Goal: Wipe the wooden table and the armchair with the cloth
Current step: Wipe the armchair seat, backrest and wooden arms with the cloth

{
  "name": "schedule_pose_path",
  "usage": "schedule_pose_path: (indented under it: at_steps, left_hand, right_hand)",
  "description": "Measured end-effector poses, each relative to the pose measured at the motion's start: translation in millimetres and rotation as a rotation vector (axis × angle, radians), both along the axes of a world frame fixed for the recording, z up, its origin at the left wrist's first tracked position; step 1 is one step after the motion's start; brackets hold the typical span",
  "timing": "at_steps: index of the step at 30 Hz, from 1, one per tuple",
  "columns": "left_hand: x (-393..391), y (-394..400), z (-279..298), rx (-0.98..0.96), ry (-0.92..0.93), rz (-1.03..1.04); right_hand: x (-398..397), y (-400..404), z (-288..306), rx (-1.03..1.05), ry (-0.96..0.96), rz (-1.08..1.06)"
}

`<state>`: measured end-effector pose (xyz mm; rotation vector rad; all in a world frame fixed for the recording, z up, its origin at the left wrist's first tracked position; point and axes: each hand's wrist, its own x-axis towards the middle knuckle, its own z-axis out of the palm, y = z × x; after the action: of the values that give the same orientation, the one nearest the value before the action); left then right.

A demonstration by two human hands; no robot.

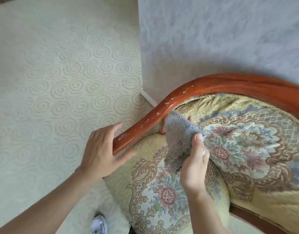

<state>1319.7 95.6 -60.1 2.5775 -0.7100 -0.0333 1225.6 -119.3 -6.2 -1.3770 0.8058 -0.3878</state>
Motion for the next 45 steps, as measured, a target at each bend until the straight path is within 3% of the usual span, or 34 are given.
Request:
schedule_pose_path:
  at_steps: [6,13,18,20,26,32,36,41,43,45]
  left_hand:
    - [-27,98,-30,0.045,0.117,0.134]
    - [-41,145,-51,0.091,0.216,0.121]
    - [-40,151,-66,-0.063,0.17,0.164]
    - [-39,154,-73,-0.099,0.142,0.187]
    - [-36,156,-84,-0.129,0.049,0.161]
    - [-39,157,-88,-0.194,-0.014,0.173]
    - [-42,154,-89,-0.237,0.043,0.222]
    - [-48,152,-89,-0.413,0.048,0.261]
    - [-50,152,-95,-0.397,0.06,0.278]
    - [-49,152,-97,-0.356,0.055,0.277]
  right_hand:
    - [-10,85,-36,-0.017,-0.028,-0.04]
    - [-18,164,-59,-0.328,-0.24,0.357]
    - [-15,211,-86,-0.681,-0.164,0.826]
    - [-12,220,-97,-0.812,-0.111,0.908]
    - [12,186,-108,-1.213,-0.103,0.888]
    - [22,196,-109,-1.047,0.015,0.681]
    - [-4,229,-116,-1.002,-0.072,0.751]
    - [-12,231,-124,-1.151,-0.187,0.861]
    - [-2,210,-124,-1.329,-0.241,0.932]
    - [14,186,-121,-1.404,-0.219,0.869]
